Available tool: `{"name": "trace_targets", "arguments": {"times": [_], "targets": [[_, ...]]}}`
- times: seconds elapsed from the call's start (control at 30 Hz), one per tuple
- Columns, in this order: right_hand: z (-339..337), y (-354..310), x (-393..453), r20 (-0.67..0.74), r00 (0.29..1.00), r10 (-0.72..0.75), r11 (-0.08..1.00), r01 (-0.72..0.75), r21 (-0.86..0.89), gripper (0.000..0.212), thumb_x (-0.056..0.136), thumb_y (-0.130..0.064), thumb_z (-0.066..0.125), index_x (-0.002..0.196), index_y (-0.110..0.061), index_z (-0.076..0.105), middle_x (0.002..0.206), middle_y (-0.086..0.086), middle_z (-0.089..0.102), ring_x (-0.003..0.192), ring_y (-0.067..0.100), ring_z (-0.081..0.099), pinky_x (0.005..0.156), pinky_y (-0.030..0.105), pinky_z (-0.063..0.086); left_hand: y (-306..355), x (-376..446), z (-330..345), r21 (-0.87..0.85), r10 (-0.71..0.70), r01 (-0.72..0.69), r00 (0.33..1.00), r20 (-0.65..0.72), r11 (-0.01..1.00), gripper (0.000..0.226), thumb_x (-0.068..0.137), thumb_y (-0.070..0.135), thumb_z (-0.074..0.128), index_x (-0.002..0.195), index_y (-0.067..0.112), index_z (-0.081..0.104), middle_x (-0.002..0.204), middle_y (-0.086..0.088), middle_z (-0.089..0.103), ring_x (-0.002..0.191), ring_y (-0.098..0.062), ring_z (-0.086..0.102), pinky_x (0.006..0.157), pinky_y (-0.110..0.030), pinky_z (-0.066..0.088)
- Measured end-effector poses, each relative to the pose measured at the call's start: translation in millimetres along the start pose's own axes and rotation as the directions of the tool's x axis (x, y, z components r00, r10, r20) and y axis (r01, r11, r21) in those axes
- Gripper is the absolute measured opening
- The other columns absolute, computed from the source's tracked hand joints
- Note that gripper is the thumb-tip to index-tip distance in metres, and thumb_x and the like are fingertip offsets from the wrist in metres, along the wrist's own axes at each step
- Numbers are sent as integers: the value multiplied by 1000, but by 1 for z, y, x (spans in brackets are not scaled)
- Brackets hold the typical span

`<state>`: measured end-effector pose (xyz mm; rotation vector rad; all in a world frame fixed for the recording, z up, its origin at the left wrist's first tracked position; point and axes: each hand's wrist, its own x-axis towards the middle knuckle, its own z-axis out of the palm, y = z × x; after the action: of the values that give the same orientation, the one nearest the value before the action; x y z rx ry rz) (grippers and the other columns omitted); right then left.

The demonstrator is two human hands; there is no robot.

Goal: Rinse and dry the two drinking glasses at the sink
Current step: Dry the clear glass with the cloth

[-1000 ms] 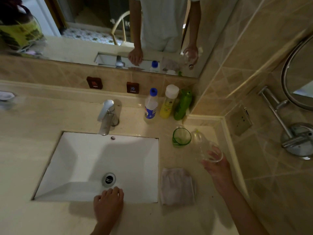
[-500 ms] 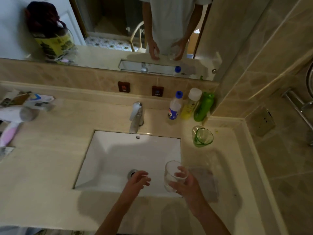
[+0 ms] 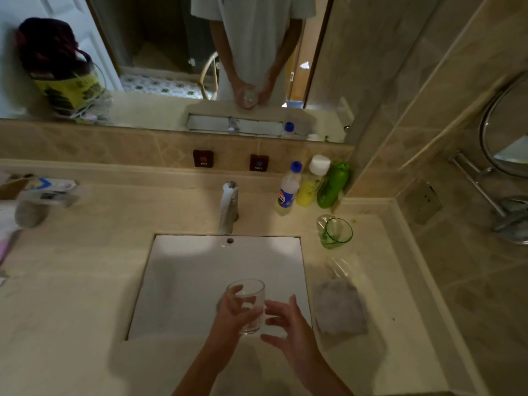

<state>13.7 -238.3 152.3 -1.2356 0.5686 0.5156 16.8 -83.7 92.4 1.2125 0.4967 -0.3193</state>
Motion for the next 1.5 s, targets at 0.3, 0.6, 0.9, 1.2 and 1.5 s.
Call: {"name": "trace_targets", "arguments": {"times": [0.3,0.6,0.9,1.2,1.5], "targets": [[-89,0,75,-312,889,-336,31,-320,-947,58,85,-45,58,132,-18,38,132,8,45,119,26,51,90,36,47,5,0,-8,-130,-83,81,997,-8,988,109,24,23,103,120,15,52,93,-7,64,65,-19,66,52,-32,55],[-97,-6,90,-263,833,-487,67,-265,-962,33,103,-34,39,131,-25,55,124,6,63,113,24,63,95,41,49,8,1,-22,-38,-69,68,997,-30,997,102,20,36,104,109,22,58,96,-5,67,82,-18,68,64,-36,55],[-139,-64,70,-574,753,-323,725,-193,-661,26,91,-19,53,103,-4,70,104,29,70,91,40,66,84,44,51,31,4,-19,31,-25,25,1000,17,999,72,34,36,98,95,14,66,73,-2,68,68,-20,62,64,-32,49],[-73,-103,14,-260,878,-402,743,147,-653,35,79,15,45,89,-9,69,82,13,70,77,27,63,65,30,47,55,14,28,54,-78,67,971,224,996,79,59,51,95,116,7,63,98,-11,70,83,-22,67,71,-31,54],[34,-78,-29,59,716,-695,413,465,-783,20,72,-8,49,72,-28,47,67,-9,52,63,6,50,57,31,45,79,3,50,-155,40,10,948,317,988,101,66,69,84,119,-14,60,100,-27,63,88,-34,62,75,-37,53]]}}
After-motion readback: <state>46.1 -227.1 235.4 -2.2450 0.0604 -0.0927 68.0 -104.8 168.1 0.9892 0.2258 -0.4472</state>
